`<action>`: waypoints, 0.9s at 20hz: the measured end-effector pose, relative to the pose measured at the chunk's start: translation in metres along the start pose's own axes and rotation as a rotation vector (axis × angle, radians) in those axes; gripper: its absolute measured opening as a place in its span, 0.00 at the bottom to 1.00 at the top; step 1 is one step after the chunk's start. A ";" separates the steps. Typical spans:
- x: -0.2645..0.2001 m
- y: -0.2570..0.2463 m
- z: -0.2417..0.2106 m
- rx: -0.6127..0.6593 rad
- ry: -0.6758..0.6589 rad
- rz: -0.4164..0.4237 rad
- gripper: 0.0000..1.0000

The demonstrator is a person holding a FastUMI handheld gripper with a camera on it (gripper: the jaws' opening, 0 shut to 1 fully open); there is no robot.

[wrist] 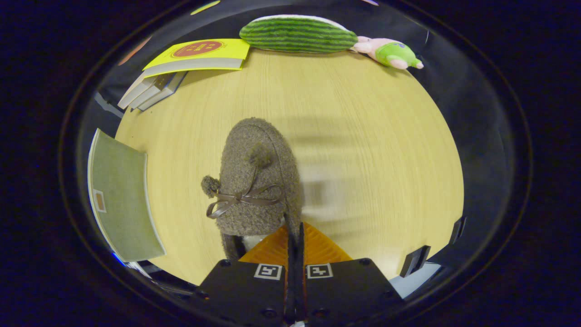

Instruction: Open the storage box then place both shoes into the box .Put the left shoe in first, then the right shoe, with the right side of both shoes facing outward in a uniform manner.

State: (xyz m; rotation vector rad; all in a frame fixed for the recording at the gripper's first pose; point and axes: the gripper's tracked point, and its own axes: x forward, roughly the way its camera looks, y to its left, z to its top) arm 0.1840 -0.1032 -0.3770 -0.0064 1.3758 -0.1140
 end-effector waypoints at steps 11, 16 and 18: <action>-0.084 0.011 0.013 -0.007 -0.119 -0.041 0.06; -0.141 0.040 0.012 -0.018 -0.158 0.025 0.06; -0.162 0.050 0.011 -0.027 -0.173 0.031 0.06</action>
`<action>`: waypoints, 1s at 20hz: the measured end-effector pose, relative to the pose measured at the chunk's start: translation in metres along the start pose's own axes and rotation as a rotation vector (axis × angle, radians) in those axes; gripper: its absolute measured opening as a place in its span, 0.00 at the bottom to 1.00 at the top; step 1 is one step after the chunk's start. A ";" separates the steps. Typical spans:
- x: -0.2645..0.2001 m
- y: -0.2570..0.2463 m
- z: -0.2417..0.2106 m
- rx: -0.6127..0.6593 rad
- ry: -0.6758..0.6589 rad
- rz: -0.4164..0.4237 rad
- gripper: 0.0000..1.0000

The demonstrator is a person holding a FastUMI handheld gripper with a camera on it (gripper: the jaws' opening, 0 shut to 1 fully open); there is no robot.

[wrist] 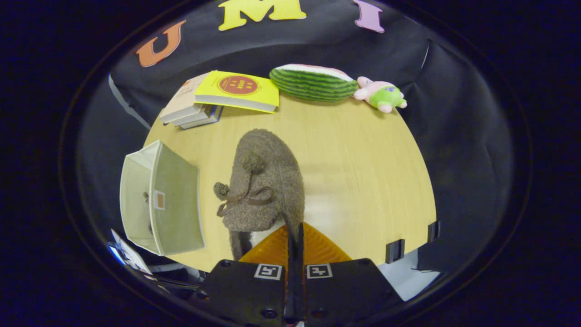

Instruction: Open the storage box then place both shoes into the box .Put the left shoe in first, then the right shoe, with the right side of both shoes facing outward in a uniform manner.

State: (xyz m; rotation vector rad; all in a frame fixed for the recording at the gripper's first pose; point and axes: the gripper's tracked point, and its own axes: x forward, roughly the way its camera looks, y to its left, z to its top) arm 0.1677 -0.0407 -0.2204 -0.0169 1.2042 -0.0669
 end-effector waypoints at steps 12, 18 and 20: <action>-0.072 0.121 0.005 -0.073 -0.058 0.082 0.06; -0.057 0.203 0.000 0.075 -0.073 0.184 0.06; -0.051 0.218 0.001 0.083 -0.096 0.174 0.06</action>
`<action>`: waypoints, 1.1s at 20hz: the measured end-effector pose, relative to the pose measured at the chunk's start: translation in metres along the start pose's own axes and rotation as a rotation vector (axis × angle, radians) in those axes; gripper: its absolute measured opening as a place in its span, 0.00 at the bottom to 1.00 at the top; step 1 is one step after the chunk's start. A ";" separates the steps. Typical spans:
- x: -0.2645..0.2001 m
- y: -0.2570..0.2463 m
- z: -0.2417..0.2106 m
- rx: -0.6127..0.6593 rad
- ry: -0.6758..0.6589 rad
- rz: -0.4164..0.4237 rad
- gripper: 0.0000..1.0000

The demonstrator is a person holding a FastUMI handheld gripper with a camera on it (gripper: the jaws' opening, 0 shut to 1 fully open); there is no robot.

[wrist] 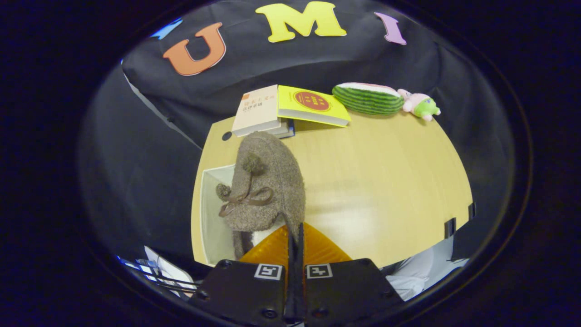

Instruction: Open the storage box then place both shoes into the box .Put the left shoe in first, then the right shoe, with the right side of both shoes facing outward in a uniform manner.

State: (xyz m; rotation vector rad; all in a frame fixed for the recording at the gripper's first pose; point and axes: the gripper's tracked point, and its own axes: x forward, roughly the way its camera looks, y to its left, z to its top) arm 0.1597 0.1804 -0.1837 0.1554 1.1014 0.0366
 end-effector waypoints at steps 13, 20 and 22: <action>0.047 0.064 -0.030 -0.042 -0.036 0.032 0.06; 0.041 0.065 -0.004 -0.111 -0.239 0.023 0.19; 0.017 0.061 0.014 -0.153 -0.341 0.006 0.53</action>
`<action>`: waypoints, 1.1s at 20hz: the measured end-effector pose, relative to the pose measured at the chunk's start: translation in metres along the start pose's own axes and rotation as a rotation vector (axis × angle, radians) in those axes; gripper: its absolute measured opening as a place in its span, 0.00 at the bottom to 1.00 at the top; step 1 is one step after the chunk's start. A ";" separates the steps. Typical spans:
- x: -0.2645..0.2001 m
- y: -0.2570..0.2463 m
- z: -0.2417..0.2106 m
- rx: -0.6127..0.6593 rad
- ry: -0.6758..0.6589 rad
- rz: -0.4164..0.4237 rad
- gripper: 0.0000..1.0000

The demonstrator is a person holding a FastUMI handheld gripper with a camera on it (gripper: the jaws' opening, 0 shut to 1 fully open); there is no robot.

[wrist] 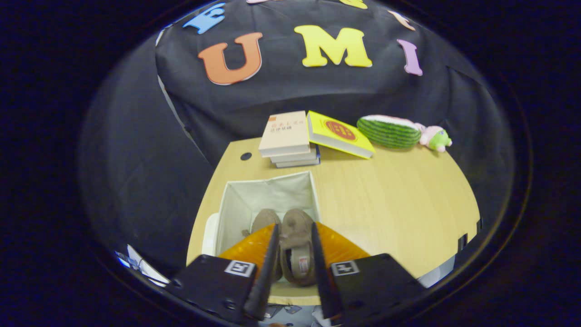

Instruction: Open the storage box then place both shoes into the box .Put the left shoe in first, then the right shoe, with the right side of both shoes facing outward in a uniform manner.

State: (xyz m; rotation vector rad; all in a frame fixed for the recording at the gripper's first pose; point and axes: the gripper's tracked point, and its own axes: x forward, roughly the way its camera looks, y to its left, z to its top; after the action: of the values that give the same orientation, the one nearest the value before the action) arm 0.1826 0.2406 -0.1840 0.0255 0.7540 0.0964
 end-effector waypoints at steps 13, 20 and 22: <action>-0.108 -0.071 0.062 -0.042 -0.373 -0.026 0.98; -0.160 -0.122 0.039 -0.082 -0.529 -0.062 1.00; -0.171 -0.129 0.023 -0.049 -0.556 -0.034 1.00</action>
State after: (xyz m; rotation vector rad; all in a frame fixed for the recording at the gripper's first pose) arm 0.0843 0.0964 -0.0580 -0.0077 0.1967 0.0701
